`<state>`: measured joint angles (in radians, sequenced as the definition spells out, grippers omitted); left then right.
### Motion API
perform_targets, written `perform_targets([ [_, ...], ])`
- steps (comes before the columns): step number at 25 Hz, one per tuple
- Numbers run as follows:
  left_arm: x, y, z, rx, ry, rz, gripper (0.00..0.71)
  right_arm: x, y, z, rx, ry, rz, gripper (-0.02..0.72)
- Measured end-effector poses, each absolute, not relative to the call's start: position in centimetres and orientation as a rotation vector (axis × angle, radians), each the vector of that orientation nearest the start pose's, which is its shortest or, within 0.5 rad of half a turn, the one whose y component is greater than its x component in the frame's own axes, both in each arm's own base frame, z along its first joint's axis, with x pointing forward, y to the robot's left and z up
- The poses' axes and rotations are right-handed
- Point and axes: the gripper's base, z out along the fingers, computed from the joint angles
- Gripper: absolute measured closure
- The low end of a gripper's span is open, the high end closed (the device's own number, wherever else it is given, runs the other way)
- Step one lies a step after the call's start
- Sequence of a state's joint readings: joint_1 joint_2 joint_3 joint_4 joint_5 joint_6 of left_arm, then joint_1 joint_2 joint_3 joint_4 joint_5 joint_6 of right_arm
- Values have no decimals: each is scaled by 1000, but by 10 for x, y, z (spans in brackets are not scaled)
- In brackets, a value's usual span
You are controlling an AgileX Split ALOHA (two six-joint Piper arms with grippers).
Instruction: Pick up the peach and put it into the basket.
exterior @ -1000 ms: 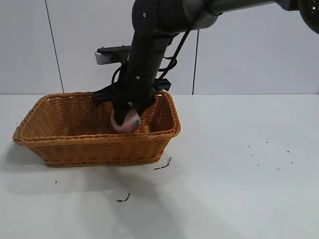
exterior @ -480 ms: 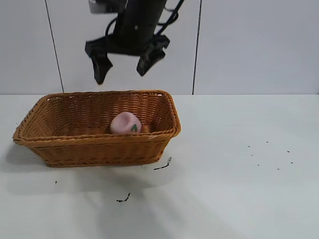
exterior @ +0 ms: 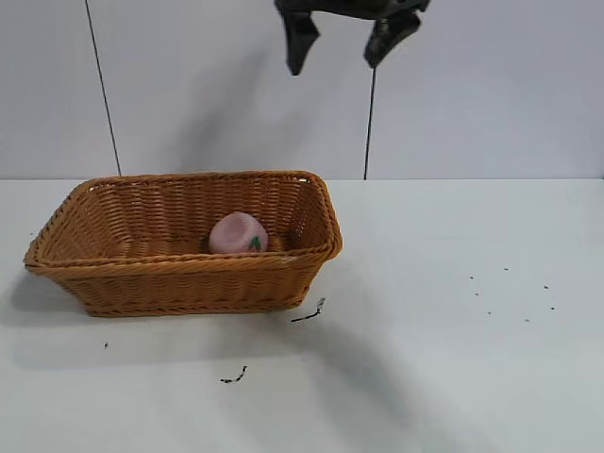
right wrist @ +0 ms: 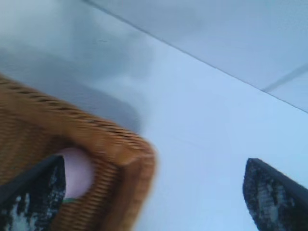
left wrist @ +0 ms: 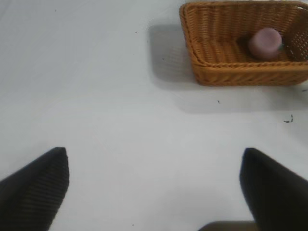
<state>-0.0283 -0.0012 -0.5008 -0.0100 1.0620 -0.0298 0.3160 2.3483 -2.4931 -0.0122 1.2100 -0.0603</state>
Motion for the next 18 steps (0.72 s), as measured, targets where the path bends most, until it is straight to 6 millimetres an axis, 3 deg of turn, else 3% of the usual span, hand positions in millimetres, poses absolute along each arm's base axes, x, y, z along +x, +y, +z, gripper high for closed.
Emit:
perform_targets([
  [4, -5, -1, 277, -1, 2044, -48, 17, 506, 99, 301, -327, 2528, 37, 8],
  [9, -5, -1, 277, -1, 2044, -48, 17, 513, 50, 301, -205, 2541, -1, 8],
  [18, -5, -1, 277, -1, 2044, -48, 17, 507, 18, 312, -126, 2539, -31, 8],
])
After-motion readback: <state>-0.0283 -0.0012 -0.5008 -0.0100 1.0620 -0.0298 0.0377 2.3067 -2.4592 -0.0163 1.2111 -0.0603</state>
